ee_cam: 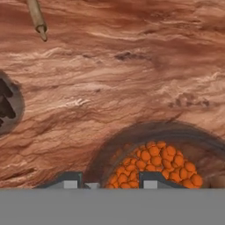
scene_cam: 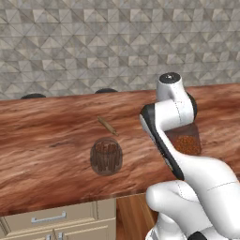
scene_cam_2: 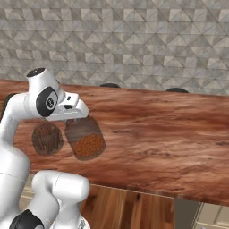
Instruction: Pick the jar and jar from the dining table and place them in the open cabinet. Close the cabinet after placing the objects.
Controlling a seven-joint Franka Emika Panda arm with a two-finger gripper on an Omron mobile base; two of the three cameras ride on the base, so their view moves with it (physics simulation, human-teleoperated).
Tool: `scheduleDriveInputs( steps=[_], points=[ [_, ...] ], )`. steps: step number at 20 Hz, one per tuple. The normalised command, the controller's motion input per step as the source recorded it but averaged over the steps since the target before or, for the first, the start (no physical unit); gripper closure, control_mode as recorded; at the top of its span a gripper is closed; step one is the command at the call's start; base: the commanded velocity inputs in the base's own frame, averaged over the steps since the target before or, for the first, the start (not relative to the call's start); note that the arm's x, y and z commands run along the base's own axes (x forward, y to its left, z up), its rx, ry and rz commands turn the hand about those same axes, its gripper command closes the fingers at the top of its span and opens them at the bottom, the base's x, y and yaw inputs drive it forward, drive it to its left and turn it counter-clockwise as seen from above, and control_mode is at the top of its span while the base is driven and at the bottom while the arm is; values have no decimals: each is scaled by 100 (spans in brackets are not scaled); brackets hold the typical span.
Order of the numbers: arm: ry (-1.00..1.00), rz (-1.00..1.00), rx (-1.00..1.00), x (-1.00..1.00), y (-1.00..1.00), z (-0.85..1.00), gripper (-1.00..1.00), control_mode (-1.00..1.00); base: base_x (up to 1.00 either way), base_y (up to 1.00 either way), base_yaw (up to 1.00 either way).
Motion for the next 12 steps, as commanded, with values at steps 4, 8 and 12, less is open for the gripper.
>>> scheduleDriveInputs(
  steps=[4,8,12],
  points=[
    [-9,0,-9,-44,-10,50,100,-100,0,0,0],
    [-7,0,-6,-37,0,27,100,-100,0,0,0],
    [0,0,0,0,0,0,100,100,-82,-8,-4]
  ],
)
